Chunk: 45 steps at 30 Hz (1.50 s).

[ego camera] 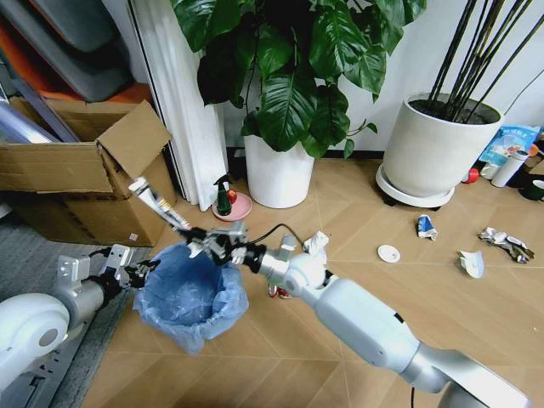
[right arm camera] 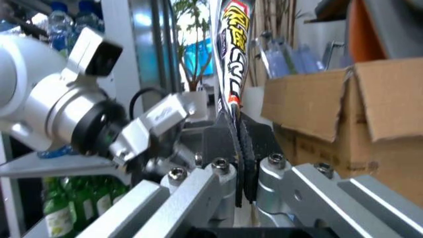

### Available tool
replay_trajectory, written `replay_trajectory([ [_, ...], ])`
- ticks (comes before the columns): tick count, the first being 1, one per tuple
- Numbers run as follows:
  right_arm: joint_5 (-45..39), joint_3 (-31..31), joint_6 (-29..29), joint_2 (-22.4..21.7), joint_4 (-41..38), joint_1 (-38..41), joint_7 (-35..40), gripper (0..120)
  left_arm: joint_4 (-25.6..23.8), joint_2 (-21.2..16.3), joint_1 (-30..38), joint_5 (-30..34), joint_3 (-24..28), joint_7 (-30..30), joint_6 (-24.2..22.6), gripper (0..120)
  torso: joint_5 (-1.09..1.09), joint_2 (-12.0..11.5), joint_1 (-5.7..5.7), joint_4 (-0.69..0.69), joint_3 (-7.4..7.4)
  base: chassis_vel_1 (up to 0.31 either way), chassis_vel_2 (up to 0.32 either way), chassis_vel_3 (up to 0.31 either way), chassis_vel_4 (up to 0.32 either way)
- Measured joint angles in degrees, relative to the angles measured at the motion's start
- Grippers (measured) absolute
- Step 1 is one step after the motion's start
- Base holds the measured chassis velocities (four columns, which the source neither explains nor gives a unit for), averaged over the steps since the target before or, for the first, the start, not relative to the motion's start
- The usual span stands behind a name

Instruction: Pick up the trash bin and place the garbage on the floor into it.

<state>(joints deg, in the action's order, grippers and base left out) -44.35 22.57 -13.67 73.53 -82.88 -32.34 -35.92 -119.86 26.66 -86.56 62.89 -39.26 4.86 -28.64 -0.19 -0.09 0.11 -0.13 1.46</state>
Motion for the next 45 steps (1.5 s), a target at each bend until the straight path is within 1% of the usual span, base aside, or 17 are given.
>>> replay_trajectory([
  [3,0.73,0.84,0.42,-0.09,0.25,-0.12,-0.05,0,-0.3,0.16,-0.36,1.09,-0.27,0.34,-0.24,0,0.0,0.0,0.0,-0.01,0.0,0.0,0.0,0.0,0.0],
  [5,1.13,1.32,0.71,-0.1,0.57,-0.15,-0.18,9,-0.5,0.22,-0.4,2.0,-0.55,0.47,-0.59,0,0.0,0.0,0.0,-0.01,0.0,0.0,0.0,0.0,0.0],
  [10,1.4,2.0,1.12,-0.29,0.97,0.15,-0.45,20,-0.47,-0.09,-0.37,2.33,-1.31,0.56,-0.7,0,0.0,0.0,0.0,0.0,0.0,0.0,0.0,0.0,0.0],
  [14,1.47,2.19,1.85,-1.1,0.9,0.41,-0.55,42,-0.4,-0.34,-0.44,2.84,-2.39,0.66,-0.73,0,0.01,0.01,0.0,0.0,0.0,0.0,0.0,0.0,0.0],
  [15,1.47,2.19,1.85,-1.1,0.9,0.41,-0.55,42,-0.4,-0.34,-0.44,2.84,-2.39,0.66,-0.73,0,0.01,0.01,0.0,0.0,0.0,0.0,0.0,0.0,0.0],
  [18,1.59,2.14,2.02,-1.99,0.62,0.43,-0.58,54,-0.23,-0.23,-0.44,2.78,-2.45,0.73,-0.75,0,0.01,0.01,0.0,0.0,0.0,0.0,0.0,0.0,0.0],
  [19,1.59,2.14,2.02,-1.99,0.62,0.43,-0.58,54,-0.23,-0.23,-0.44,2.78,-2.45,0.73,-0.75,0,0.01,0.01,0.0,0.0,0.0,0.0,0.0,0.0,0.0],
  [23,1.42,1.27,2.38,-3.56,-0.76,-0.13,-0.56,74,-0.12,0.15,-0.41,2.67,-2.64,0.93,-0.76,0,0.02,0.01,0.0,0.0,0.0,0.0,0.0,0.0,0.0],
  [24,1.42,1.27,2.38,-3.56,-0.76,-0.13,-0.56,74,-0.12,0.15,-0.41,2.67,-2.64,0.93,-0.76,0,0.02,0.01,0.0,0.0,0.0,0.0,0.0,0.0,0.0],
  [26,1.38,0.13,2.63,-4.37,-1.71,-0.9,0.12,84,-0.2,0.52,-0.41,2.67,-2.79,1.36,-0.87,0,0.02,0.01,0.0,0.0,0.0,0.0,0.0,0.0,0.0],
  [27,1.38,0.13,2.63,-4.37,-1.71,-0.9,0.12,84,-0.2,0.52,-0.41,2.67,-2.79,1.36,-0.87,0,0.02,0.01,0.0,0.0,0.0,0.0,0.0,0.0,0.0],
  [29,1.87,-1.8,3.28,-5.49,-2.47,-1.95,1.99,92,-0.41,1.02,-0.45,2.64,-3.05,1.98,-1.03,0,0.03,0.01,0.0,0.01,0.0,0.0,0.0,0.0,0.0],
  [31,3.17,-5.29,5.53,-8.03,-3.4,-4.18,9.04,98,-1.01,2.18,-0.77,2.24,-3.2,2.51,-1.26,0,0.03,0.01,0.0,0.01,0.0,0.0,0.0,0.0,0.0],
  [34,4.99,-7.59,6.37,-9.48,-3.29,-5.72,12.64,100,-1.32,2.92,-0.91,1.74,-3.2,2.68,-1.34,0,0.03,0.01,0.0,0.0,0.0,0.0,0.0,0.0,0.0],
  [36,7.91,-11.35,7.64,-11.69,-2.96,-9.4,16.47,100,-1.62,3.73,-0.96,1.26,-3.22,2.74,-1.37,0,0.03,0.01,0.0,0.0,0.0,0.0,0.0,0.0,0.0],
  [40,9.85,-13.97,8.61,-13.0,-2.96,-13.09,18.7,100,-1.79,3.85,-1.03,1.17,-3.37,2.74,-1.38,0,0.03,0.01,0.0,-0.01,-0.01,0.0,0.0,0.0,0.0],
  [45,14.19,-18.99,11.83,-15.53,-3.47,-23.97,25.0,100,-2.02,3.76,-0.86,0.95,-3.44,2.8,-1.45,0,0.04,0.01,0.0,0.0,-0.01,0.0,0.0,0.0,0.0],
])
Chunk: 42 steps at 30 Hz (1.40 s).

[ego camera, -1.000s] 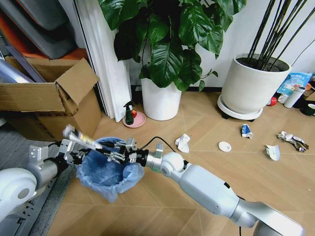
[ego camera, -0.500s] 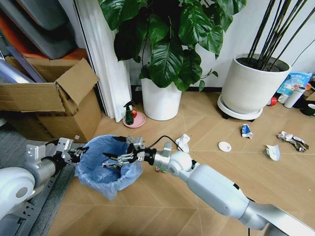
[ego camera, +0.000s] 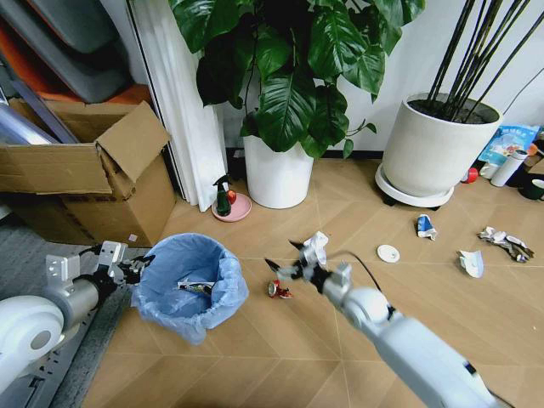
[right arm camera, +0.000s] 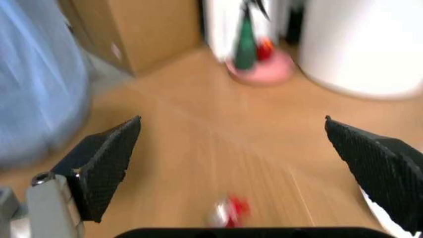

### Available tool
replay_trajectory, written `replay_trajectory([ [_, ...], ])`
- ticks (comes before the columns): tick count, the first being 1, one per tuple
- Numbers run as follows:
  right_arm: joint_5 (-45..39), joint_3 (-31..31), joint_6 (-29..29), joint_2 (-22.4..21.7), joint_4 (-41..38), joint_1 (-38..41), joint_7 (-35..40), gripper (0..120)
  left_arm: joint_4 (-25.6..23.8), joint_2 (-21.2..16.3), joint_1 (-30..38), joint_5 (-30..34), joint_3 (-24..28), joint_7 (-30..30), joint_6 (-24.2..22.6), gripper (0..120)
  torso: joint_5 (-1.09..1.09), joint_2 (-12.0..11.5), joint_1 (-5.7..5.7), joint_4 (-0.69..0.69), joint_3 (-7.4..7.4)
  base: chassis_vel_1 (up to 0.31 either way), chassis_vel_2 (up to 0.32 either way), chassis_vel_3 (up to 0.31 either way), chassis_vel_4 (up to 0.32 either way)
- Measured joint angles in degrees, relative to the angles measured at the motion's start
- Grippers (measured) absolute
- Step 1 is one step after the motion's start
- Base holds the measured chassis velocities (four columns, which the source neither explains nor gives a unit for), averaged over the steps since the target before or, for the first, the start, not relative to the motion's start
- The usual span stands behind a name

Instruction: Pick up the trash bin and place the garbage on the floor into it.

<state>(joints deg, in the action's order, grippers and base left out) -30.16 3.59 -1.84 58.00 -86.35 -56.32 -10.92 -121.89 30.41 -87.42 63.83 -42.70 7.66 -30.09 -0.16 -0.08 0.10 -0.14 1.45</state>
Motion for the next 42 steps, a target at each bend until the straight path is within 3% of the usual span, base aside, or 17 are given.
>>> replay_trajectory([
  [7,4.37,-3.8,-2.92,-1.31,4.41,-5.49,-0.27,100,0.14,0.73,0.57,-0.67,0.44,-0.03,-0.01,0,-0.01,0.0,0.0,-0.01,0.0,0.0,0.0,0.0,0.0],
  [20,7.36,1.65,-2.92,2.9,13.73,-0.39,-0.71,100,0.54,1.11,0.81,-1.3,0.66,-0.41,-0.03,0,-0.01,0.0,0.0,0.01,0.0,0.0,0.0,0.0,0.0],
  [28,8.83,6.85,-1.78,10.18,24.1,6.57,-0.08,100,0.74,0.67,0.92,-1.33,0.56,-1.05,-0.03,0,-0.02,0.0,0.0,0.02,0.01,0.0,0.0,0.0,0.0],
  [42,16.31,7.22,-1.21,19.21,39.34,15.73,0.85,100,0.96,-0.4,1.4,-0.73,0.31,-1.36,0.11,0,-0.02,0.0,0.0,0.01,0.01,0.0,0.0,0.0,0.0],
])
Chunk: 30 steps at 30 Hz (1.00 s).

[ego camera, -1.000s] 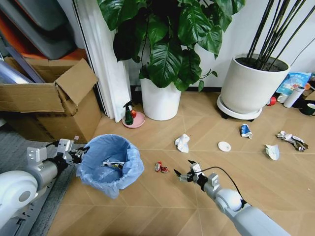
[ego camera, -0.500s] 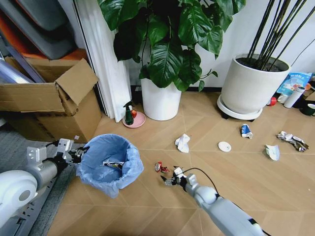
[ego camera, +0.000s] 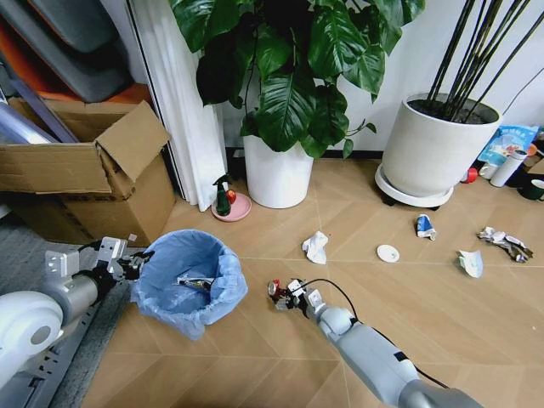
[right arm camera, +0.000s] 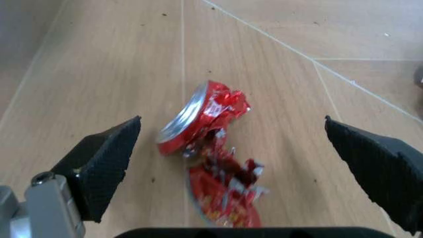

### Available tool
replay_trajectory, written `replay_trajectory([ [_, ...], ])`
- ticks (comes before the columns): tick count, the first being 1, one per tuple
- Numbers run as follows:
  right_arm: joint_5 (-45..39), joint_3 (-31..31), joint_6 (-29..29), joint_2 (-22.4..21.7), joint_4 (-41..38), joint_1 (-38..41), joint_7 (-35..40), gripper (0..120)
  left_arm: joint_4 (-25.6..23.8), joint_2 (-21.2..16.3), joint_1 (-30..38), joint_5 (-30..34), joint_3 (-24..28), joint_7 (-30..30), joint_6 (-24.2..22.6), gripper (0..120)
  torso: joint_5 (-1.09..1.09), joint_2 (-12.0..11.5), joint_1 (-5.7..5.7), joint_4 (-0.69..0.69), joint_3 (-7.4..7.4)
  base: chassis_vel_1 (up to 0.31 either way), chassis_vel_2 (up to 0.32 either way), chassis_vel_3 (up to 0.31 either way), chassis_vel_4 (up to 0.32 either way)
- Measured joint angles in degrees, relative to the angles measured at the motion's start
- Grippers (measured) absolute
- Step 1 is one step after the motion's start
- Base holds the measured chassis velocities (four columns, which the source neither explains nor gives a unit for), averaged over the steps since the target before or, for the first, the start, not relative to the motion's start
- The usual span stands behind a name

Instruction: Pick up the trash bin and place the garbage on the floor into it.

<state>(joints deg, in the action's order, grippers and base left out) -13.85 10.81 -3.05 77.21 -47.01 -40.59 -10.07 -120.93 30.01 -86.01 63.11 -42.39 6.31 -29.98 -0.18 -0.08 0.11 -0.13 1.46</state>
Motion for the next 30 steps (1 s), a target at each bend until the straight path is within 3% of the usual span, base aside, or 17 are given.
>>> replay_trajectory([
  [7,-2.55,1.36,1.92,1.61,3.26,2.21,-0.02,100,0.16,-0.25,0.26,0.28,-0.06,-0.09,0.05,0,0.0,0.0,0.0,0.0,0.0,0.0,0.0,0.0,0.0],
  [12,-4.9,2.31,3.51,3.81,6.62,3.74,-0.72,87,0.23,-0.31,0.41,0.36,-0.06,-0.11,0.1,0,0.0,0.0,0.0,0.0,0.0,0.0,0.0,0.0,0.0],
  [16,-4.39,2.08,3.96,6.0,9.55,4.64,-0.97,67,0.22,-0.14,0.39,0.37,-0.06,-0.13,0.12,0,0.0,0.0,0.0,0.0,0.0,0.0,0.0,0.0,0.0],
  [21,-4.38,2.14,4.24,5.92,9.56,4.72,-0.89,55,0.18,-0.11,0.34,0.36,-0.06,-0.13,0.12,0,0.0,0.0,0.0,0.0,0.0,0.0,0.0,0.0,0.0],
  [25,-4.4,2.02,4.32,5.49,9.32,4.69,-0.83,36,0.03,-0.04,0.13,0.26,-0.13,-0.13,0.12,0,-0.01,0.0,0.0,-0.01,0.0,0.0,0.0,0.0,0.0],
  [30,-4.92,2.09,4.53,4.95,8.08,4.16,-0.72,27,0.02,-0.04,0.09,0.21,-0.34,-0.12,0.12,0,0.0,0.0,0.0,0.0,0.0,0.0,0.0,0.0,0.0],
])
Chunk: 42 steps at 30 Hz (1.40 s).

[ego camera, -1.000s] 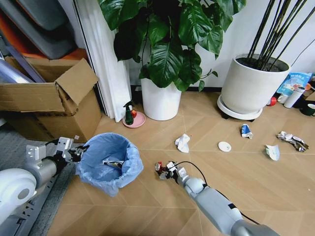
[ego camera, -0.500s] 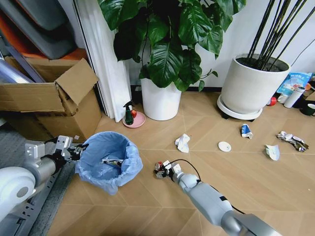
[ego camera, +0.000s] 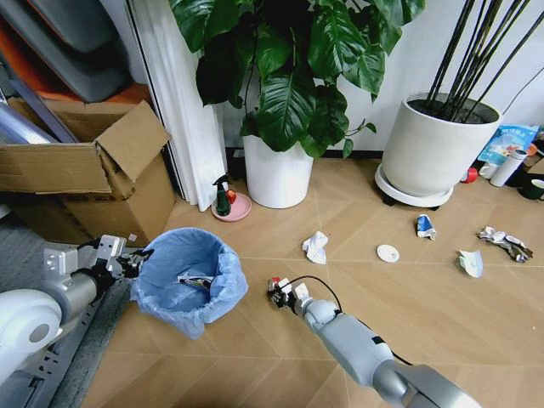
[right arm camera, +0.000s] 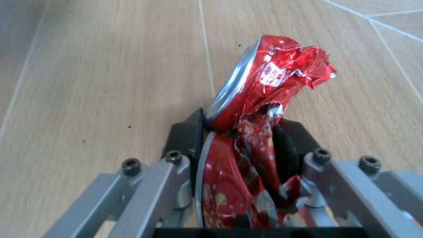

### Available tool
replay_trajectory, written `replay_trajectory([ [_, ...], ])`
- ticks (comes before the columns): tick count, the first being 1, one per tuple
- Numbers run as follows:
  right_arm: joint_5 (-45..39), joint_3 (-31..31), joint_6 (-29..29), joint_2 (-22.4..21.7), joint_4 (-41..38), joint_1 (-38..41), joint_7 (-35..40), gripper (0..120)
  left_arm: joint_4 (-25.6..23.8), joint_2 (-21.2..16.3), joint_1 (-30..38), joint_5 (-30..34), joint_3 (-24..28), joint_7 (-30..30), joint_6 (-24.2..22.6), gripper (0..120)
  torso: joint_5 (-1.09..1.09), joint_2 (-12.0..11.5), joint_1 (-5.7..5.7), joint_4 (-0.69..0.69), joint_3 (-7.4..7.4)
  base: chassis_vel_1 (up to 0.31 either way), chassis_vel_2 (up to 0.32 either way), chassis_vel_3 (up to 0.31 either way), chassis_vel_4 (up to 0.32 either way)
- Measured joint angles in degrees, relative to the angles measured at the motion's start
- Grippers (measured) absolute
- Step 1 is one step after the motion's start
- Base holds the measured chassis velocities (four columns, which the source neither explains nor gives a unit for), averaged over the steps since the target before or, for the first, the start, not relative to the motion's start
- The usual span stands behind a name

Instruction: Pick up the trash bin and place the garbage on the floor into it.

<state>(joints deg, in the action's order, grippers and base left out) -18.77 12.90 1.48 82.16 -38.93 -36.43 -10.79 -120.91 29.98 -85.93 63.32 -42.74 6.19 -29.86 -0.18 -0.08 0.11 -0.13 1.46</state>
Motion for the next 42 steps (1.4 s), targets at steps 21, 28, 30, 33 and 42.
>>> replay_trajectory([
  [21,-13.33,-2.94,-11.59,-17.27,-41.07,-6.22,-4.03,20,3.39,-2.15,0.41,-0.66,3.94,-0.55,0.1,0,0.01,0.0,0.0,0.01,0.0,0.0,0.0,0.0,0.0],
  [28,-24.53,1.59,-12.89,-25.83,-55.36,-1.54,-7.45,20,2.61,-1.7,0.49,-0.87,5.34,-0.15,-0.03,0,0.01,0.0,-0.01,-0.01,-0.01,0.0,0.0,0.0,0.0],
  [30,-29.38,4.62,-12.89,-28.65,-61.05,1.45,-9.14,20,2.05,-1.92,1.35,-1.0,7.38,0.02,-0.15,0,0.01,0.0,-0.01,0.01,-0.01,0.0,0.0,0.0,0.0],
  [33,-32.18,7.07,-12.65,-29.43,-63.46,3.65,-10.7,20,1.65,-2.17,2.12,-1.38,9.36,0.05,-0.15,0,0.01,0.0,-0.01,0.01,0.0,0.0,0.0,0.0,0.0],
  [42,-31.55,16.69,-12.27,-26.32,-58.14,6.97,-14.32,20,0.09,-2.21,2.64,-1.17,9.27,-0.53,0.02,0,0.01,0.0,-0.01,0.01,0.0,0.0,0.0,0.0,0.0],
])
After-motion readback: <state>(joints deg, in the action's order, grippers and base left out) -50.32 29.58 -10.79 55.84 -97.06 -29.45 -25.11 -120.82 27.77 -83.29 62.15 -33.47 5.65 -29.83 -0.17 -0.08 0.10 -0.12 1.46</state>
